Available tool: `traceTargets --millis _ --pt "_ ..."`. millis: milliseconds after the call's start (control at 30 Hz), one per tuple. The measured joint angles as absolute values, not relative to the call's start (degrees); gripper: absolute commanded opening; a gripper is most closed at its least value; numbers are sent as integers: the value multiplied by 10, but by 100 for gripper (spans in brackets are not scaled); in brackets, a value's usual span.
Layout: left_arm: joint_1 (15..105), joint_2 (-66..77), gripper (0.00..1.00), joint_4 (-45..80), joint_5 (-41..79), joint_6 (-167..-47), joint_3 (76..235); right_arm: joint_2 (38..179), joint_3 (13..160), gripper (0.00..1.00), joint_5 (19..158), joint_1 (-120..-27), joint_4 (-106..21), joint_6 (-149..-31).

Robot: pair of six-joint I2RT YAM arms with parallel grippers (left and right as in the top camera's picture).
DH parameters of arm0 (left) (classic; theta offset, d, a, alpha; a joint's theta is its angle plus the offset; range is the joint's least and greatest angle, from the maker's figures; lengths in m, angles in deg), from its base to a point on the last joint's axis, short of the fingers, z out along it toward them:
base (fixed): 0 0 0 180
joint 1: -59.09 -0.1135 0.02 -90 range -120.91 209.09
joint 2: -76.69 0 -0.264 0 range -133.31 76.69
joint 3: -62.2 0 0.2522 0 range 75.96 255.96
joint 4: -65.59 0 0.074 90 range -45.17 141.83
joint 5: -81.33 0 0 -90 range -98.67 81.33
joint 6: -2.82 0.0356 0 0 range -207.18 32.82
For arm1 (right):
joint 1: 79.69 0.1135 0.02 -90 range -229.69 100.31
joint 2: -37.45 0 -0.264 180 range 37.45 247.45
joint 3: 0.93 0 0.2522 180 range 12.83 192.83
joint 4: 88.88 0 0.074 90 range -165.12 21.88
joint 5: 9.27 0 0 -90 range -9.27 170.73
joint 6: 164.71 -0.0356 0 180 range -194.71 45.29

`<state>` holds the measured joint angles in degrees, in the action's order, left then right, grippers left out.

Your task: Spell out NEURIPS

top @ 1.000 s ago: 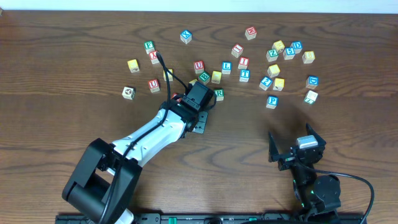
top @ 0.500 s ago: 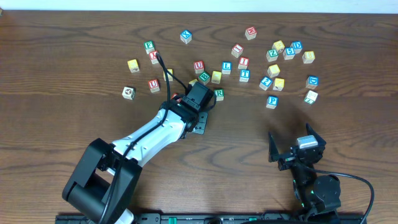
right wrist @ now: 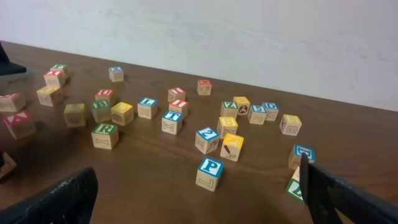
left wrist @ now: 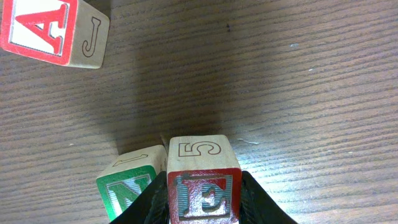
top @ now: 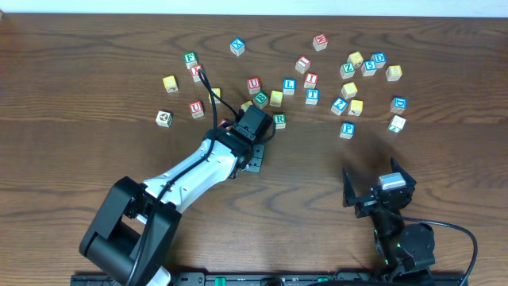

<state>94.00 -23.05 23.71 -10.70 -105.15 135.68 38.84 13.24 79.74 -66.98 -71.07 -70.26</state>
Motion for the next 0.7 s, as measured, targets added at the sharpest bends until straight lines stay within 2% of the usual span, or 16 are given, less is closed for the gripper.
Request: traceTargets --millis 700 --pt "940 -230 7 229 -107 -1046 1357 388 132 99 798 -670 -711 -703"
